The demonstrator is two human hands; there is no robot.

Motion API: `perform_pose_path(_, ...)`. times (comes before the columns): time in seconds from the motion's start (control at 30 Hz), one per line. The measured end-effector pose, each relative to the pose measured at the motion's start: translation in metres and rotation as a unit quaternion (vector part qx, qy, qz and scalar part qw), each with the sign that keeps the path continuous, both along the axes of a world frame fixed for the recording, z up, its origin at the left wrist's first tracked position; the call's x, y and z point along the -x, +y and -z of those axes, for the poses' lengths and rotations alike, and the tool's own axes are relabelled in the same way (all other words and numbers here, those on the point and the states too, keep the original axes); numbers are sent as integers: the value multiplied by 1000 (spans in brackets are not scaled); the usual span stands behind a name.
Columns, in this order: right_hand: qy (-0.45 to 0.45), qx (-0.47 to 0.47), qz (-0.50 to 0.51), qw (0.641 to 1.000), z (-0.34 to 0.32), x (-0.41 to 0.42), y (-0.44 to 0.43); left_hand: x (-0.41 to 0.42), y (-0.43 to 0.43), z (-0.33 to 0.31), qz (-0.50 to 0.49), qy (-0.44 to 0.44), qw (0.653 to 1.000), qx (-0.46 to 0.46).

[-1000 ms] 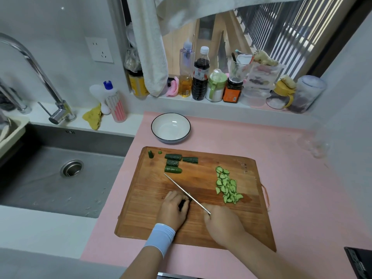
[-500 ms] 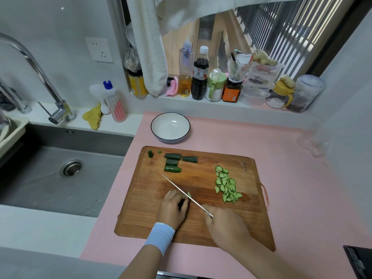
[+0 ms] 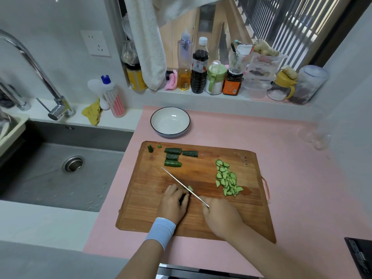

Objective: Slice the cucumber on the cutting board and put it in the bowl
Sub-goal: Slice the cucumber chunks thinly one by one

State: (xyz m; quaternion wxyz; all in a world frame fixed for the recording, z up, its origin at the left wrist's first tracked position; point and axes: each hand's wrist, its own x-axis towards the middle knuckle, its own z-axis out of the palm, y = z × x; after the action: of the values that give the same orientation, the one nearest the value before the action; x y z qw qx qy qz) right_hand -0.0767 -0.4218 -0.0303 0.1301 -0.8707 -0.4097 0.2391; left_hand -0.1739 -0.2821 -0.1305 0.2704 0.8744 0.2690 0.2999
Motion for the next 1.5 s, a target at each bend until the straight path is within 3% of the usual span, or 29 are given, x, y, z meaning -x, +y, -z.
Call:
perform_pose_path(0.53, -25, -39, -5, 999, -2, 3, -25, 0, 1, -1, -19, 10, 999, 24)
perform_pose_path(0.83, 6, 2, 8, 1000, -1, -2, -13, 0, 0, 0, -22, 1, 999, 25)
perform_pose_path(1.5, -14, -15, -1, 1000, -12, 5, -31, 3, -1, 0, -21, 13, 999, 29)
